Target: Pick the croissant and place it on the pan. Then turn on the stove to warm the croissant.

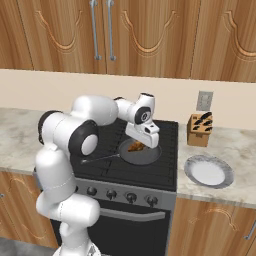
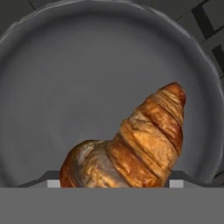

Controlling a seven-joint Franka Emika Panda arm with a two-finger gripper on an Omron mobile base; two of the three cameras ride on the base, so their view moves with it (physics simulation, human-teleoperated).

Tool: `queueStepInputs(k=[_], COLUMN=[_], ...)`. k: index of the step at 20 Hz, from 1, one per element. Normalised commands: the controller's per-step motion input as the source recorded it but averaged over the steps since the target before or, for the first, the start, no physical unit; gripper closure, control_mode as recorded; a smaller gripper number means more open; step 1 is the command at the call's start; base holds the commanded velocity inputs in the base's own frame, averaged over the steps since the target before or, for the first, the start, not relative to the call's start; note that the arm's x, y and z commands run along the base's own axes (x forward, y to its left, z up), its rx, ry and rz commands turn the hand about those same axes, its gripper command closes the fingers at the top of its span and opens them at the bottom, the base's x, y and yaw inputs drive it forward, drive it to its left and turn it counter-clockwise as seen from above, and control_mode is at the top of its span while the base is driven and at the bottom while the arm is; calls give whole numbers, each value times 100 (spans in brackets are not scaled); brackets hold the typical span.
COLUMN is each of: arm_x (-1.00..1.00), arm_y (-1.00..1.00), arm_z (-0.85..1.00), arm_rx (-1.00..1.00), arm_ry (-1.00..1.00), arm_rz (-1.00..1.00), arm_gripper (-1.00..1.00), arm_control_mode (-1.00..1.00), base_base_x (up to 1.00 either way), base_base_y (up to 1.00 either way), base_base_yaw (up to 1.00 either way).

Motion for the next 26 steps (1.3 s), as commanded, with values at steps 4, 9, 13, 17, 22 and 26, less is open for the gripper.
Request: queueStepInputs(k=[4, 9, 13, 17, 22, 26], arm_x=[9, 14, 15, 15, 14, 1], arm_y=[2, 0, 0, 0, 0, 0], arm_z=[-15, -24, -25, -16, -16, -19], arm_rx=[0, 0, 0, 0, 0, 0], arm_ry=[0, 0, 0, 0, 0, 0], arm_rz=[0, 0, 0, 0, 0, 0], arm_gripper=[100, 100, 100, 100, 100, -100], arm_control_mode=[-100, -100, -100, -100, -100, -100], base_base_x=[0, 0, 0, 0, 0, 0], base_base_y=[0, 0, 0, 0, 0, 0], base_base_yaw=[0, 0, 0, 0, 0, 0])
